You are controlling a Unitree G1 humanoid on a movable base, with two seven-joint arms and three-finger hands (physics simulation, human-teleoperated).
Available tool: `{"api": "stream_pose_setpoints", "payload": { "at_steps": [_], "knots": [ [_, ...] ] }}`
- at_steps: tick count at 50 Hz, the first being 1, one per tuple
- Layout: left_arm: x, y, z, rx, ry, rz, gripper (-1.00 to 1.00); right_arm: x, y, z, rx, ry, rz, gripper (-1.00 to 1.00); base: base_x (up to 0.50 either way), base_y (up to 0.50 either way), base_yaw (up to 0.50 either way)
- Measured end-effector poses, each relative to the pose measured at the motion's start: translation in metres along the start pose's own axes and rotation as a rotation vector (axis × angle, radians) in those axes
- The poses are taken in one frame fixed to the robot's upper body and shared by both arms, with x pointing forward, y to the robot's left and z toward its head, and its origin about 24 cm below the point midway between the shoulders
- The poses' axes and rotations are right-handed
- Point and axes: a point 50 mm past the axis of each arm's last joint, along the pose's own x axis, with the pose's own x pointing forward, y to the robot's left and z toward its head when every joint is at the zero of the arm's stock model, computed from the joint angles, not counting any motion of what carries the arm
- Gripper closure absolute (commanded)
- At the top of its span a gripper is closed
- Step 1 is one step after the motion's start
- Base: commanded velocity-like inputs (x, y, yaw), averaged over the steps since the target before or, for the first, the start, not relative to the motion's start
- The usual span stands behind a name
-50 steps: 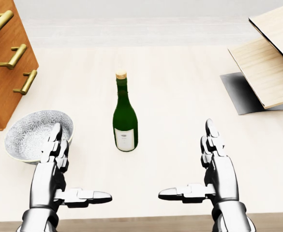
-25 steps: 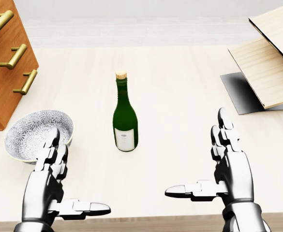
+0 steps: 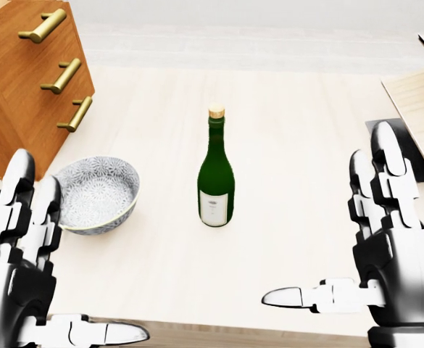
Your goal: Put the wine bottle on the wine rack.
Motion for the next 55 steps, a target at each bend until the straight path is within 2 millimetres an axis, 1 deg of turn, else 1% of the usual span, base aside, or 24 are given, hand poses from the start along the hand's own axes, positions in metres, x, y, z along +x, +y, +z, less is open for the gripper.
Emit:
{"api": "stream_pose_setpoints", "payload": {
  "at_steps": [10, 22, 28, 37, 44, 55],
  "knots": [
    [-0.006, -0.001, 0.021, 0.019, -0.077, -0.005, -1.00, -0.007, -0.003, 0.014, -0.006, -0.046, -0.008, -1.00, 0.00, 0.00, 0.50],
    [-0.009, -0.003, 0.028, 0.024, -0.102, -0.008, -1.00, -0.011, -0.007, 0.026, -0.007, -0.094, -0.021, -1.00, 0.00, 0.00, 0.50],
    [-0.011, -0.002, 0.026, 0.022, -0.085, -0.011, -1.00, -0.013, -0.006, 0.029, -0.010, -0.102, -0.021, -1.00, 0.00, 0.00, 0.50],
    [-0.013, 0.003, 0.017, 0.016, -0.040, -0.008, -1.00, -0.016, -0.003, 0.037, -0.013, -0.127, -0.023, -1.00, 0.00, 0.00, 0.00],
    [-0.015, 0.007, 0.010, 0.012, -0.003, -0.003, -1.00, -0.019, 0.002, 0.045, -0.016, -0.158, -0.016, -1.00, 0.21, -0.42, 0.00],
    [-0.016, 0.013, 0.003, 0.002, 0.027, 0.002, -1.00, -0.022, 0.011, 0.053, -0.011, -0.188, 0.001, -1.00, 0.15, -0.48, 0.00]
  ]
}}
